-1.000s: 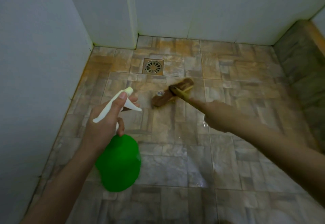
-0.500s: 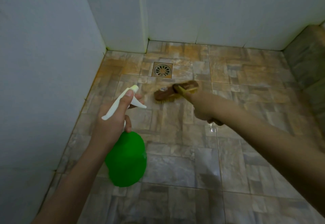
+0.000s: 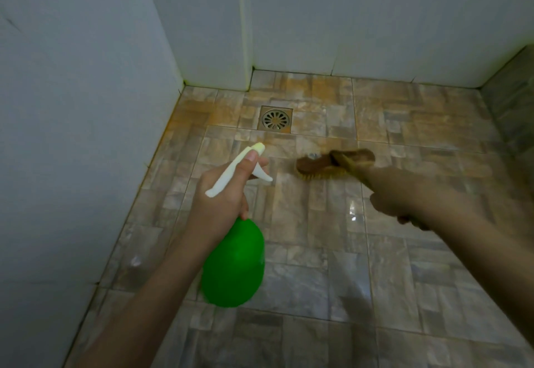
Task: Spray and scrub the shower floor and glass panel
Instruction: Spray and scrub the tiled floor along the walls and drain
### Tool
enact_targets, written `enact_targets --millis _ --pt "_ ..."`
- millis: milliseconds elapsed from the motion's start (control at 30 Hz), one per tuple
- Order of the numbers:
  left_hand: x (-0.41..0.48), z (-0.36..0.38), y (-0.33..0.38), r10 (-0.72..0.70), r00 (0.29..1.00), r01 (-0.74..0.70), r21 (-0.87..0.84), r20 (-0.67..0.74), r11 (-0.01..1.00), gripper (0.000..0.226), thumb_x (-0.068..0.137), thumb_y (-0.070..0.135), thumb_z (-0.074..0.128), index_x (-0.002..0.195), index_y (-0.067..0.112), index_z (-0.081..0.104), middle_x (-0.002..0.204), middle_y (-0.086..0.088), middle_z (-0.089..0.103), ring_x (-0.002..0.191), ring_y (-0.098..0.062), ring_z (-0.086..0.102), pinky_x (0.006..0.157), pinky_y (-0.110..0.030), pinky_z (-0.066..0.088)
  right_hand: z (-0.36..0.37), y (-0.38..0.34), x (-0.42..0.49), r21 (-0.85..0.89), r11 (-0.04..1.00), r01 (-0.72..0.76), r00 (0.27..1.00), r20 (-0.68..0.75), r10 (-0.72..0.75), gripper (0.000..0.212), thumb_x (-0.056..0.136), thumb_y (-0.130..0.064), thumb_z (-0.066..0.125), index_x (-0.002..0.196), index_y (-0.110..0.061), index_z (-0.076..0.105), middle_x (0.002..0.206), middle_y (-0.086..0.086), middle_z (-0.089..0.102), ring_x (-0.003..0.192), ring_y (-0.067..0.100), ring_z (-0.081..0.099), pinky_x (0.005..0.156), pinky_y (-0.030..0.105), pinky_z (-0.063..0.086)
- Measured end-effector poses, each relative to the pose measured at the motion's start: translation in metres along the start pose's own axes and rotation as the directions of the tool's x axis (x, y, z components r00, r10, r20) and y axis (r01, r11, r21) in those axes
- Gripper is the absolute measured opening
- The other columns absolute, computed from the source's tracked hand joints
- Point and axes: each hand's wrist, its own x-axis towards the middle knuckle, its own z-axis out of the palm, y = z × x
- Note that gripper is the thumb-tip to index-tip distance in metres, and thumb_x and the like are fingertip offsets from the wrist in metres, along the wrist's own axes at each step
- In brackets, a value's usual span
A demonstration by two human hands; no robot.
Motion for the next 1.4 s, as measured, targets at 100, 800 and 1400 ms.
enact_targets --millis 100,800,1400 --pt "0.005 0.013 -0.002 0.014 0.999 -0.014 -0.01 0.042 1.0 0.038 0.085 0.072 0.048 0.087 0.049 0.078 0.111 -0.034 0.068 0.045 -0.015 0.05 0.052 -0.024 0.046 0.011 0.022 0.03 0.014 1.0 0.015 0.988 -0.155 -0.013 0.091 0.096 -0.001 0.041 0.141 -0.057 -0.016 0.11 0.014 0.056 0.06 0.02 0.061 0.041 0.027 0.054" --pt "0.064 0.124 0.034 0.086 0.956 -0.091 0.005 0.282 0.996 0.029 0.08 0.08 0.05 0.086 0.062 0.072 0.112 -0.032 0.068 0.045 -0.014 0.049 0.059 -0.034 0.046 0.006 0.198 0.062 0.312 0.924 -0.22 0.881 -0.343 0.325 0.108 0.081 0.011 0.04 0.137 -0.068 -0.008 0.128 0.02 0.043 0.063 0.034 0.06 0.034 0.03 0.048" --pt "0.113 0.173 0.055 0.104 0.953 -0.111 0.008 0.284 0.994 0.025 0.082 0.068 0.046 0.079 0.065 0.071 0.107 -0.029 0.07 0.045 -0.01 0.048 0.059 -0.029 0.047 -0.024 0.249 0.134 0.397 0.869 -0.294 0.834 -0.338 0.437 0.084 0.093 -0.002 0.042 0.148 -0.05 -0.001 0.111 0.02 0.052 0.055 0.031 0.061 0.039 0.038 0.054"
